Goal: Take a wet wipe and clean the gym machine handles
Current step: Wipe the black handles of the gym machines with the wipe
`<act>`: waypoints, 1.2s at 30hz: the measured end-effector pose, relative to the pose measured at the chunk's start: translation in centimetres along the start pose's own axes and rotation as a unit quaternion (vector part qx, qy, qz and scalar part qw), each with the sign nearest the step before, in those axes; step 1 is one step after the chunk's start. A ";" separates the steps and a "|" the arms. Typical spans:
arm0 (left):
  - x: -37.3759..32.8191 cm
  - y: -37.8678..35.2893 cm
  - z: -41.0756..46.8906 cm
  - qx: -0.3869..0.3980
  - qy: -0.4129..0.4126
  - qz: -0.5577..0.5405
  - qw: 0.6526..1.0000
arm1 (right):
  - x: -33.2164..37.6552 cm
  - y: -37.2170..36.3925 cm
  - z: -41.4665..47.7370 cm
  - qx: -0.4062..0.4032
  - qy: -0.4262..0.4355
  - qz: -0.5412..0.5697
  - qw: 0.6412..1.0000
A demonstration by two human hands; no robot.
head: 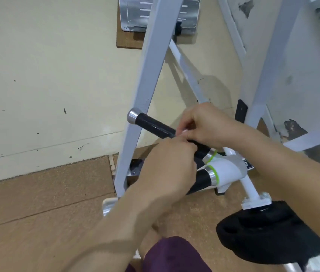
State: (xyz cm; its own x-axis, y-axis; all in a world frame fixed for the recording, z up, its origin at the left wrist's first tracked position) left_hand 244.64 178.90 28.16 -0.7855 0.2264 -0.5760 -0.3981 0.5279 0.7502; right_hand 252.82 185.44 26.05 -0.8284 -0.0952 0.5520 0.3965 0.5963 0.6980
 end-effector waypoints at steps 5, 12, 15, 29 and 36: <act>-1.5 -1.8 -2.5 -0.047 0.006 0.002 0.999 | -0.9 0.2 -3.5 0.062 -0.017 -0.030 0.997; -1.3 -2.3 -4.2 -0.129 0.000 -0.041 0.991 | 0.1 -0.5 -1.6 -0.046 0.011 -0.046 0.998; -1.0 -2.2 -4.4 -0.152 0.005 -0.032 0.988 | -1.0 -0.3 -4.9 0.028 0.017 -0.094 0.995; 0.9 -1.1 -3.0 -0.176 0.193 -0.157 0.952 | -1.2 -0.4 -3.4 0.098 0.088 -0.096 0.987; 1.9 -0.9 -0.2 -0.125 0.254 -0.123 0.951 | -2.3 -0.4 -1.3 0.086 0.089 0.024 0.992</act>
State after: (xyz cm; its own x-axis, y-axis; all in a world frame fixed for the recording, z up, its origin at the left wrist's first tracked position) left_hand 243.41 178.70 26.42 -0.7566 -0.3375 -0.5601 -0.6494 0.2879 0.7038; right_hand 255.06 184.41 25.13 -0.7216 -0.1941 0.6646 0.3470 0.7293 0.5897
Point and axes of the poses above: each hand's wrist, its own z-axis towards the middle knuckle, its own y-axis out of the back of the hand, x = y × z, the point moved 7 cm from there along z, towards the middle knuckle, and after that the axes turned 2 degrees about z, right-handed, at the moved point
